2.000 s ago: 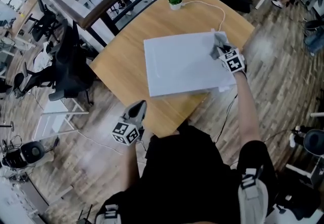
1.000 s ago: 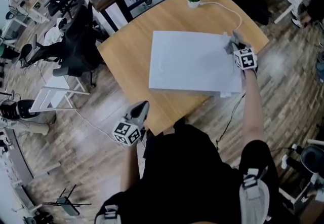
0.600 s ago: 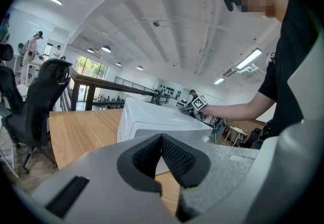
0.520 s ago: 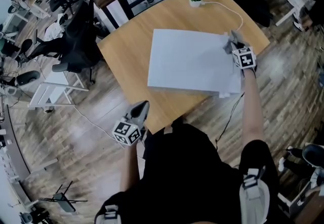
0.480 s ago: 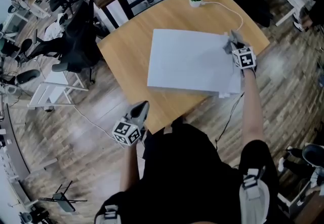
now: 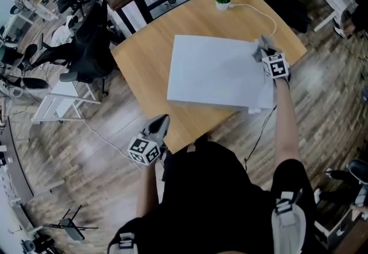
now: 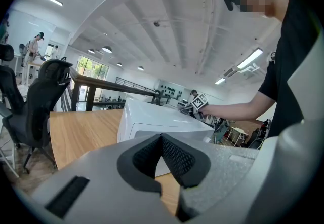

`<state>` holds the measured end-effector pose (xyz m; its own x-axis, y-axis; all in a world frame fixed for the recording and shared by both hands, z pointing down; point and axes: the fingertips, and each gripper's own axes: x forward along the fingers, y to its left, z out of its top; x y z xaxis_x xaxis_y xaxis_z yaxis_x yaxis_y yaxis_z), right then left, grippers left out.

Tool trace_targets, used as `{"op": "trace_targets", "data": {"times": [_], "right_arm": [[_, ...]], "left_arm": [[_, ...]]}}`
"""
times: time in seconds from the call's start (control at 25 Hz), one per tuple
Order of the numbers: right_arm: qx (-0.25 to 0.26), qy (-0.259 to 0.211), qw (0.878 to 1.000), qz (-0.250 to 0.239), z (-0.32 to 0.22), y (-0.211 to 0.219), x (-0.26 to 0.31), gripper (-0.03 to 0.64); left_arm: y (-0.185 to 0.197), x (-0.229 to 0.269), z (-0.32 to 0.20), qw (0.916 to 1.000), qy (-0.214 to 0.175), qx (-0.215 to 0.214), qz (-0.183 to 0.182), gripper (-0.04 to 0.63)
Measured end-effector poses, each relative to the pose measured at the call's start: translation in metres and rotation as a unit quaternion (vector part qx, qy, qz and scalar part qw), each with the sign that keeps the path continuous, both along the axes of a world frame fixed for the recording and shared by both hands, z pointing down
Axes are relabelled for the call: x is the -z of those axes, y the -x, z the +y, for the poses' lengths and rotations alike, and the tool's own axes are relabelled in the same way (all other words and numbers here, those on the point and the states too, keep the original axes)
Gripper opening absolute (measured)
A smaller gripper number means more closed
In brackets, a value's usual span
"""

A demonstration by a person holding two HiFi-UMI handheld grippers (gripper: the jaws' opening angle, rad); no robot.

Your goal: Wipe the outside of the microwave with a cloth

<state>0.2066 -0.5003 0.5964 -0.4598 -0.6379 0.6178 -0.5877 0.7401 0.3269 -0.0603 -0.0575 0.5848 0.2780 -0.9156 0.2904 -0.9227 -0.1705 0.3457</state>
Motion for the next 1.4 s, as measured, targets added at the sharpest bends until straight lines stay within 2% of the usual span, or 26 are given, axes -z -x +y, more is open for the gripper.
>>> {"op": "trace_targets", "data": {"times": [0.24, 0.32, 0.48, 0.8, 0.96, 1.24, 1.4], "right_arm": [[0.019, 0.003, 1.0, -0.001, 0.001, 0.025, 0.002, 0.023], [0.035, 0.006, 0.999, -0.003, 0.006, 0.04, 0.001, 0.023], [0.074, -0.009, 0.997, 0.026, 0.015, 0.073, 0.0, 0.023], [0.127, -0.006, 0.991, 0.032, 0.038, 0.132, -0.006, 0.023], [0.134, 0.028, 0.989, 0.048, 0.05, 0.147, -0.023, 0.023], [0.153, 0.012, 0.987, 0.041, 0.058, 0.183, -0.016, 0.023], [0.16, 0.024, 0.986, 0.043, 0.068, 0.198, -0.021, 0.023]], "left_arm": [[0.008, 0.002, 0.007, 0.9999, 0.002, 0.014, 0.0, 0.002], [0.01, 0.001, 0.008, 0.9998, 0.005, 0.021, 0.001, 0.002], [0.013, 0.0, 0.008, 0.9996, 0.005, 0.029, 0.002, 0.002], [0.019, -0.002, 0.013, 0.9994, 0.001, 0.036, 0.003, 0.002], [0.022, -0.002, 0.014, 0.9993, -0.001, 0.038, 0.005, 0.002], [0.03, -0.002, 0.018, 0.9991, -0.001, 0.042, 0.009, 0.002], [0.034, 0.0, 0.021, 0.9991, 0.001, 0.042, 0.007, 0.002]]}}
